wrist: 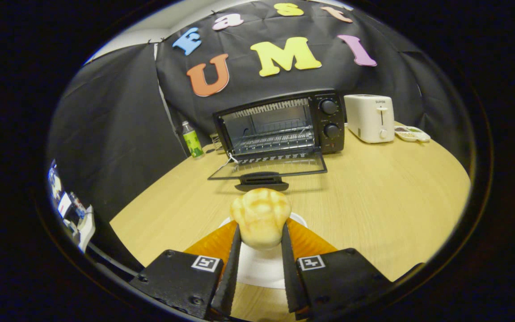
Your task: Open the toaster oven, put the food inside, and close the toaster oven door.
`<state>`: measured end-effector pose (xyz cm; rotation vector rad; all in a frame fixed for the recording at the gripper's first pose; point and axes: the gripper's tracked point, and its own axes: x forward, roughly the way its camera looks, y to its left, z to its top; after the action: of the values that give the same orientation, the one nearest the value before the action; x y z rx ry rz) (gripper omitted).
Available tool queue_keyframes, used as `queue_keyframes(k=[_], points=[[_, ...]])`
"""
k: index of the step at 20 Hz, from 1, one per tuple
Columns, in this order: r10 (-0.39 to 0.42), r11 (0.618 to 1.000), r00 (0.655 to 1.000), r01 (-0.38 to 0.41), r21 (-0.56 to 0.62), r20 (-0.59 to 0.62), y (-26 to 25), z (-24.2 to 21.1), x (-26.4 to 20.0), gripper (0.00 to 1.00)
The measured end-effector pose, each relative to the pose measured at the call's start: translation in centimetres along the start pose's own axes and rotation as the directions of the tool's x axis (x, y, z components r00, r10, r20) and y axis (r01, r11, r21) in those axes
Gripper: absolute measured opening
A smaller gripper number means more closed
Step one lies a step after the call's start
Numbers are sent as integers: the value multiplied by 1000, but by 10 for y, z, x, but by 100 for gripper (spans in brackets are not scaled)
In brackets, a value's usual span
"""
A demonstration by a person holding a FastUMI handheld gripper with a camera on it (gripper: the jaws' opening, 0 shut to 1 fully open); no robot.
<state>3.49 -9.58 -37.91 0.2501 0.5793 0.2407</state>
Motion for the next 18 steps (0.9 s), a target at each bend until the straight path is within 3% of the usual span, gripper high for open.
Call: queue_keyframes(k=[7,11,18], points=[[33,996,995,-40,78,95,4,72,6,45],[51,988,994,-64,142,92,2,107,30,43],[0,989,998,-9,150,63,-11,153,101,43]])
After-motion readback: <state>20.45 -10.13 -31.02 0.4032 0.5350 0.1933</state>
